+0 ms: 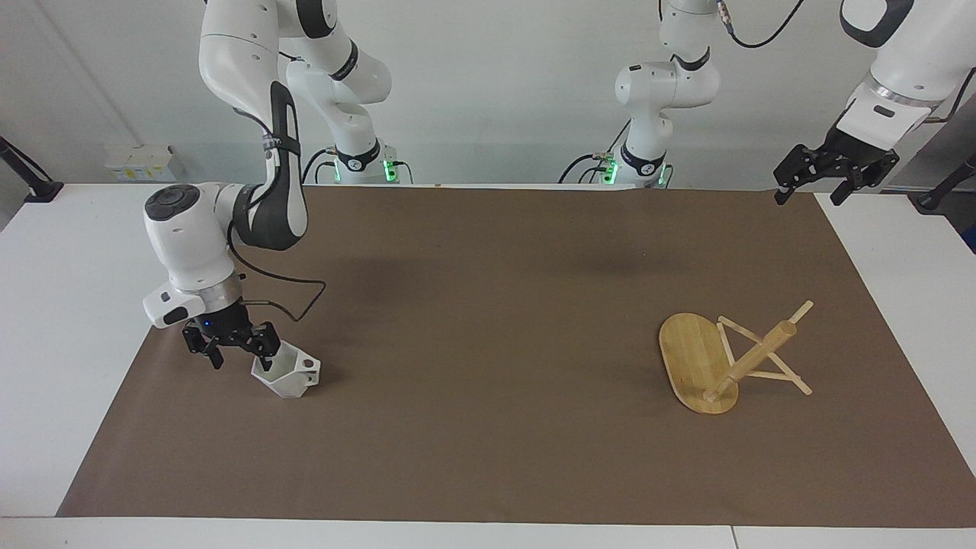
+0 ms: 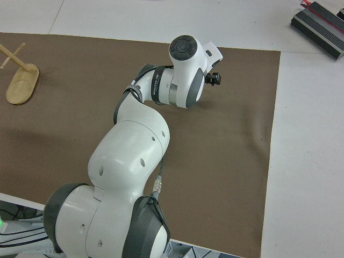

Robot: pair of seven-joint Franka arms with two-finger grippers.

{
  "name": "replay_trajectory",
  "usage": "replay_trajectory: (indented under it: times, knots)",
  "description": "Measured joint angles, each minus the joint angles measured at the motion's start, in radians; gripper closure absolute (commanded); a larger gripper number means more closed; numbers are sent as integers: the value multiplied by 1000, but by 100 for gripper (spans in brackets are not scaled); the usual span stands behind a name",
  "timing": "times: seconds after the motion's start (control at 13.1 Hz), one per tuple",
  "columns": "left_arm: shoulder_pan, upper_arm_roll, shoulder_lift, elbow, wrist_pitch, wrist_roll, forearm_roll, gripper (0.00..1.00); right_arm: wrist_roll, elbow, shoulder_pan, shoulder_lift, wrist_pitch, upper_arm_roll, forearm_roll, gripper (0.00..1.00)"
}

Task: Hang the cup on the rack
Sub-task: 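Close the right gripper on the white cup's rim and lift it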

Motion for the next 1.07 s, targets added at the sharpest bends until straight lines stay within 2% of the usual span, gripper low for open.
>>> replay_trajectory:
  times: [0.15,0.38,0.53,0.61,1.07]
  knots:
    - [0,0,0,0,0,0,0,0,0,0,0,2,0,0,0,27]
    - [0,0,0,0,0,0,0,0,0,0,0,2,0,0,0,71]
    - [0,0,0,0,0,0,0,0,0,0,0,2,0,0,0,93]
    - [0,0,0,0,0,0,0,0,0,0,0,2,0,0,0,100]
    - [0,0,0,0,0,0,0,0,2,1,1,-4,-1,4,5,100]
